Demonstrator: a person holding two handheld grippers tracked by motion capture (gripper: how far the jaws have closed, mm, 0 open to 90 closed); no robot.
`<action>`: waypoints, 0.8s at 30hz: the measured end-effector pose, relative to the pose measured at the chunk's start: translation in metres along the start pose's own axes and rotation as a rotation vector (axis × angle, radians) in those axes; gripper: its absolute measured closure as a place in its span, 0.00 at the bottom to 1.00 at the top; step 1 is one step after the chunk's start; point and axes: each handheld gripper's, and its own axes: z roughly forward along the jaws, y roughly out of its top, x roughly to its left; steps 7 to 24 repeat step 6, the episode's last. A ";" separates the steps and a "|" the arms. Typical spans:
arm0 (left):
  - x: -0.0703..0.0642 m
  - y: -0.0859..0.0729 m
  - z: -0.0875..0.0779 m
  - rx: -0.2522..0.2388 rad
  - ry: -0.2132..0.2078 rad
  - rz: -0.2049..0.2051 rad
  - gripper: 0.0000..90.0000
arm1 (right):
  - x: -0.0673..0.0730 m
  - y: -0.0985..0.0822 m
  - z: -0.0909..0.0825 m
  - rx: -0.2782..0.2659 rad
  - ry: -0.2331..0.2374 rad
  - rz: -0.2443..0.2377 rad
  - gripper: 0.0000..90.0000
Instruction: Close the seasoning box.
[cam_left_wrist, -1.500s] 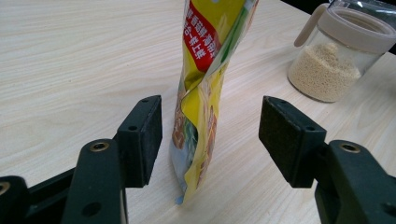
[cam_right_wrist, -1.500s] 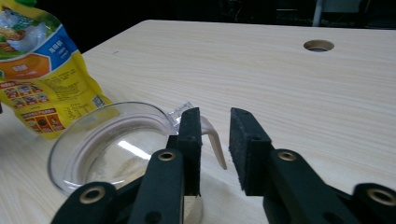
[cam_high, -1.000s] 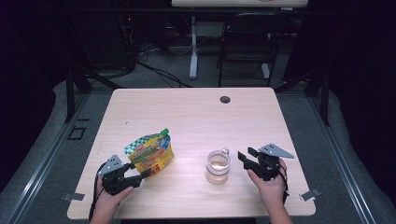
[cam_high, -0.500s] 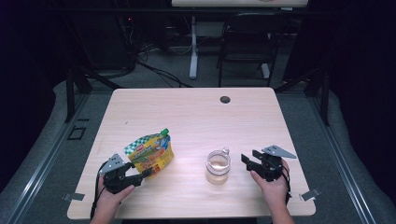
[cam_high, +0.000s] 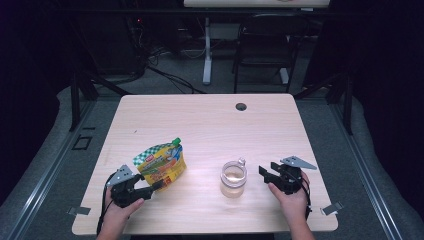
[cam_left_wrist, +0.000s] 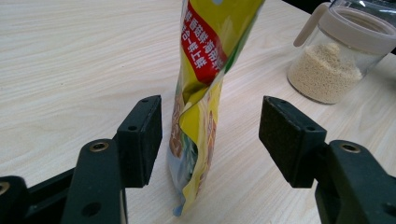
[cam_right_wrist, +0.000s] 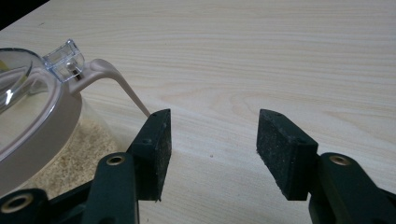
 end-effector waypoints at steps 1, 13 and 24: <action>0.000 0.000 0.000 -0.001 0.000 -0.001 0.44 | 0.000 0.000 0.000 0.001 0.000 -0.001 0.50; 0.001 0.000 0.000 0.001 -0.013 0.000 0.44 | -0.001 0.000 -0.001 -0.001 0.000 0.001 0.50; 0.001 0.000 0.000 0.001 -0.013 0.000 0.44 | -0.001 0.000 -0.001 -0.001 0.000 0.001 0.50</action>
